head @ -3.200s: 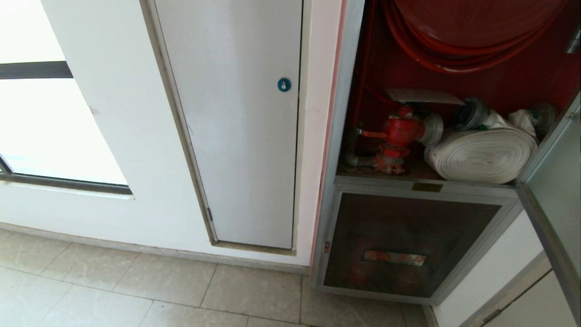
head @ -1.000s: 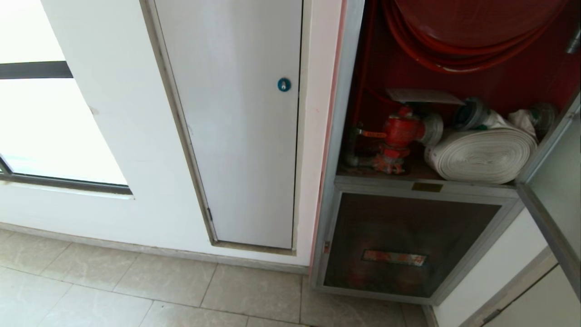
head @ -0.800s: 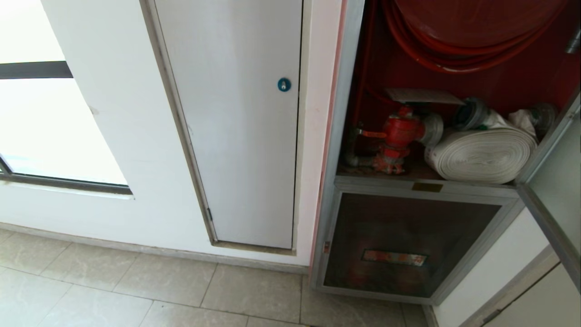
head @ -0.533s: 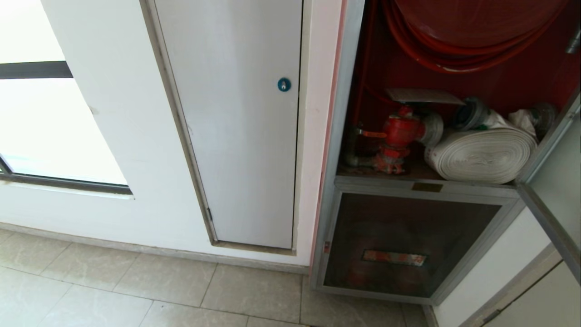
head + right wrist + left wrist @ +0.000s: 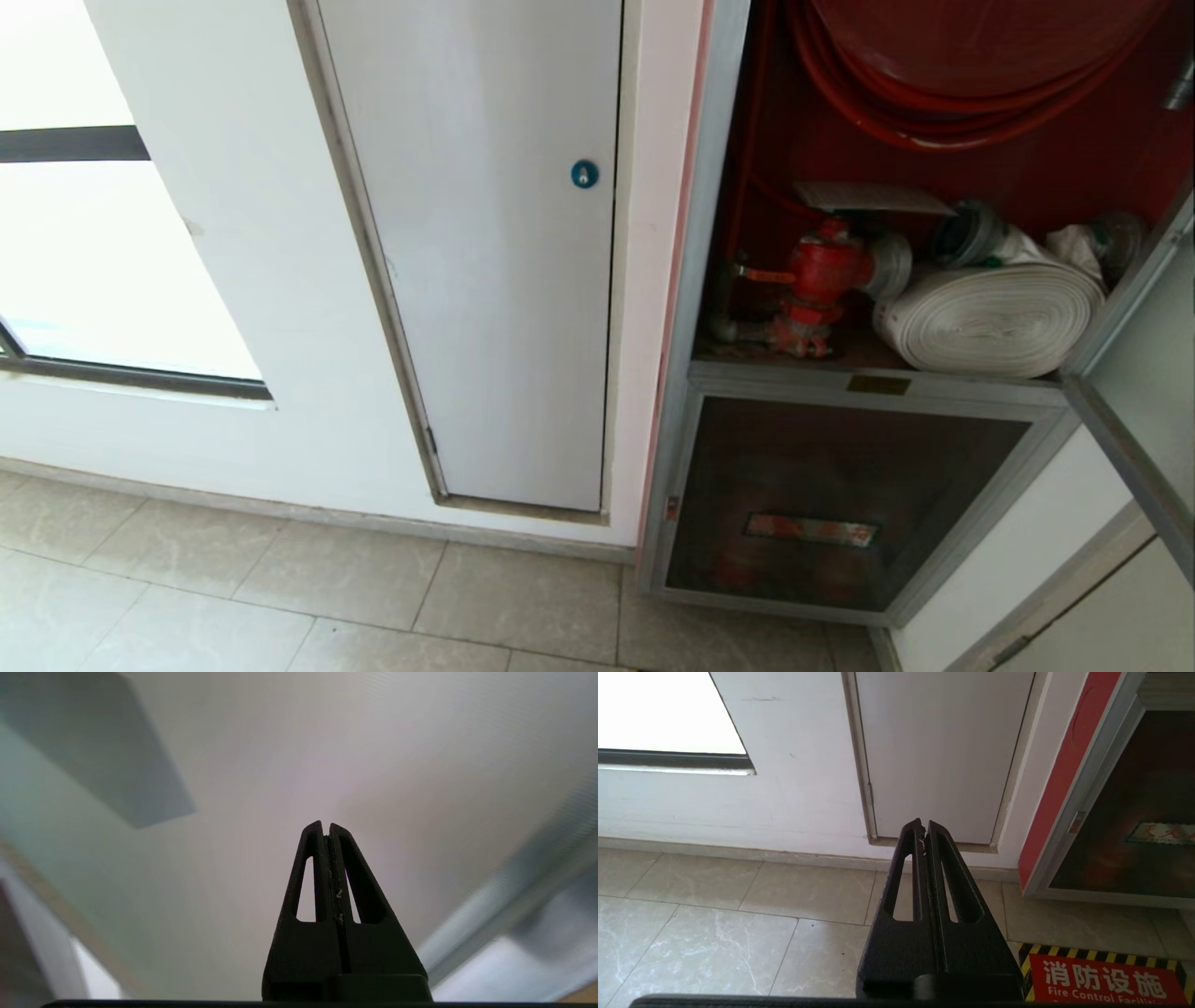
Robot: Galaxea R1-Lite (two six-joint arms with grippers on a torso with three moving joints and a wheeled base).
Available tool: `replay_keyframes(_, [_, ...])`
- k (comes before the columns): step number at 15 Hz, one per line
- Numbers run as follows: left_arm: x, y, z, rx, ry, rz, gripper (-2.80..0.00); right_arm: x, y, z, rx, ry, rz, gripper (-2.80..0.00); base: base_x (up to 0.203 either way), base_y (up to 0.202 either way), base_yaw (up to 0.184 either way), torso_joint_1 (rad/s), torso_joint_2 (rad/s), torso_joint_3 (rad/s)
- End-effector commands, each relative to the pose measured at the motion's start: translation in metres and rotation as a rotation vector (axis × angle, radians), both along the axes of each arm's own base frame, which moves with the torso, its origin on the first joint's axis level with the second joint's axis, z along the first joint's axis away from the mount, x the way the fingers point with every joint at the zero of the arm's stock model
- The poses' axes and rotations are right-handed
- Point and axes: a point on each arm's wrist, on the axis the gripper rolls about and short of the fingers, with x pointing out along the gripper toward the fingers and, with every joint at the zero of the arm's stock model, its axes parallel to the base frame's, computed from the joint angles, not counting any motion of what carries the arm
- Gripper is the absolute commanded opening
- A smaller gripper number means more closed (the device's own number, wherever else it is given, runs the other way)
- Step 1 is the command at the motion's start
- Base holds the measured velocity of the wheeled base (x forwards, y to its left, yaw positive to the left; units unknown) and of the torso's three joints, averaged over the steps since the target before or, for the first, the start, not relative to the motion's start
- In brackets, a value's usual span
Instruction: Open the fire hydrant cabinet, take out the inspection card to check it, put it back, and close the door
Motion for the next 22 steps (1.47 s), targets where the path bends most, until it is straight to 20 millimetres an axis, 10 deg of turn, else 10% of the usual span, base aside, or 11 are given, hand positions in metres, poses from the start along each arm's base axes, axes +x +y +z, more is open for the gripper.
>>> replay_keyframes(1, [0.0, 0.0, 0.0, 0.001, 0.001, 0.0, -2.8, 0.003, 0.005, 0.0, 0.001, -0.017, 0.051, -2.8, 0.0, 0.0, 0.0, 0.0, 0.0, 0.0])
replay_keyframes(10, [0.0, 0.0, 0.0, -0.001, 0.001, 0.0, -2.8, 0.007, 0.05, -0.01, 0.034, -0.102, 0.457, -2.8, 0.0, 0.0, 0.0, 0.0, 0.0, 0.0])
replay_keyframes(22, [0.0, 0.0, 0.0, 0.001, 0.001, 0.0, -2.8, -0.057, 0.075, -0.064, 0.105, -0.267, 0.87, -2.8, 0.0, 0.0, 0.0, 0.0, 0.0, 0.0])
